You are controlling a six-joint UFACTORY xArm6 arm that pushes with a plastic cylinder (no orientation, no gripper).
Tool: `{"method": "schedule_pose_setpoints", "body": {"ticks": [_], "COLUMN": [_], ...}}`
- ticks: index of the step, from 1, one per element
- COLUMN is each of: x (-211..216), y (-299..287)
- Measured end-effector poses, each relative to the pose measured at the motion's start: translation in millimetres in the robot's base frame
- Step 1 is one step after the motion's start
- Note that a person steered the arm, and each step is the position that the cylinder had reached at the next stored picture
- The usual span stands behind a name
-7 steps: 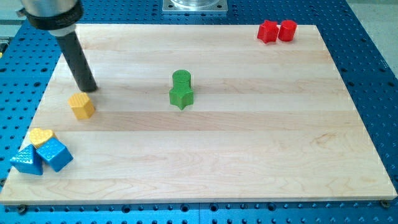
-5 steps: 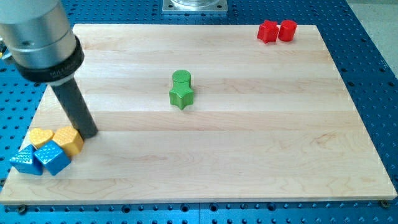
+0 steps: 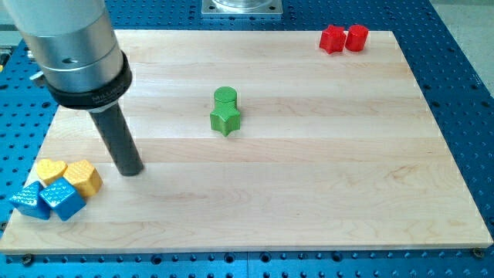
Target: Move your hand vertically below the red blocks
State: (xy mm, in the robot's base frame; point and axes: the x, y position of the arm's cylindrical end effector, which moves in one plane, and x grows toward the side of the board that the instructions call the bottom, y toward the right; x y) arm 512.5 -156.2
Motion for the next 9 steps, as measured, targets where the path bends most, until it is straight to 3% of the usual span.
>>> {"method": "schedule_pose_setpoints", "body": {"ticks": [2, 4, 6, 7, 9], "x": [-1, 3, -33, -62, -211], "y": [47, 176, 291, 329, 424]}}
